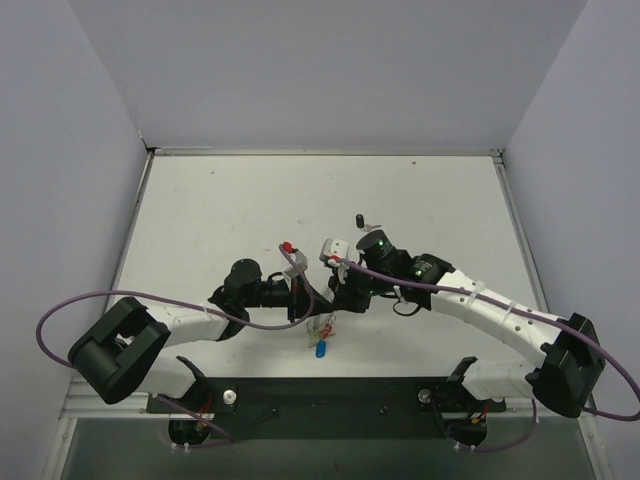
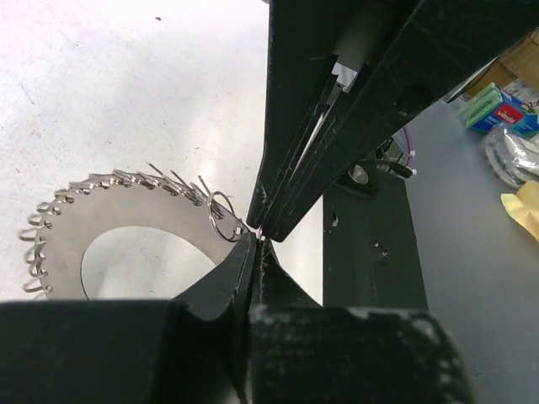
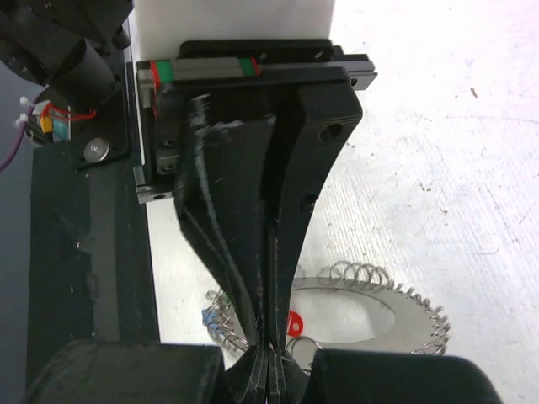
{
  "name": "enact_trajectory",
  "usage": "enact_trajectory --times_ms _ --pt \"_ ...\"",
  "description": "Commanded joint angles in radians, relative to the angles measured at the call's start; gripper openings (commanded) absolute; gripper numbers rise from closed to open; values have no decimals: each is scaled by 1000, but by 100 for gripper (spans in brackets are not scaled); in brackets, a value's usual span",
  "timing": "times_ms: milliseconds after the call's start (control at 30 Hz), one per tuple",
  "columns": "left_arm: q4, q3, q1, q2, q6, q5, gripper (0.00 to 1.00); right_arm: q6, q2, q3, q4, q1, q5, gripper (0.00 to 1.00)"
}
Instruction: Put the keys on the keyring
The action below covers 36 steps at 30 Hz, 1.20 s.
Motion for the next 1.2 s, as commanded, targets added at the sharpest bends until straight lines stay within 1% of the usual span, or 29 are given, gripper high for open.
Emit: enact_trajectory --times_ms 0,133,300,333,400,433,500,533,600,633,700,733,767,833,900,967,1067,1167 --pt "126 40 -6 23 -35 22 0 3 -30 2 59 3 -52 0" --pt "169 31 -6 24 -55 22 0 3 -30 -1 61 -1 -58 0" --pt "172 19 -6 7 -55 15 0 14 -40 -10 70 -11 -60 0" --pt "169 13 -6 -5 -55 10 0 15 -42 -10 73 -15 -60 2" --pt "163 6 -6 -16 -44 -2 0 25 -59 -15 84 -21 -57 7" --pt "159 -3 -6 -31 -40 -13 0 29 -66 -24 91 -29 -55 14" --pt "156 -10 -6 -45 -29 -19 0 64 -102 -47 143 -40 -49 23" --pt "154 -18 -6 -57 -28 -27 0 81 -117 -71 166 -47 -49 32" --pt "153 -26 -6 -69 -17 -34 0 129 -171 -104 237 -77 -49 40" --pt "151 -29 -6 -80 -15 -40 0 146 -189 -139 302 -87 -54 48" --pt "151 -38 -6 -97 -6 -43 0 198 -255 -174 355 -126 -54 55" --pt "151 -43 -6 -101 -3 -48 0 216 -276 -196 408 -141 -51 62" --pt "151 -46 -6 -106 3 -50 0 230 -319 -231 435 -165 -37 65" --pt "146 -50 -6 -112 9 -51 0 284 -377 -266 496 -184 -14 77" --pt "145 -55 -7 -120 20 -53 0 298 -407 -305 521 -198 28 86" --pt "148 -60 -7 -121 37 -54 0 304 -422 -312 525 -199 44 88" --pt "159 -70 -9 -131 63 -60 0 316 -416 -306 513 -201 31 88" --pt "203 -112 -24 -160 126 -86 0 321 -413 -305 510 -204 34 88"
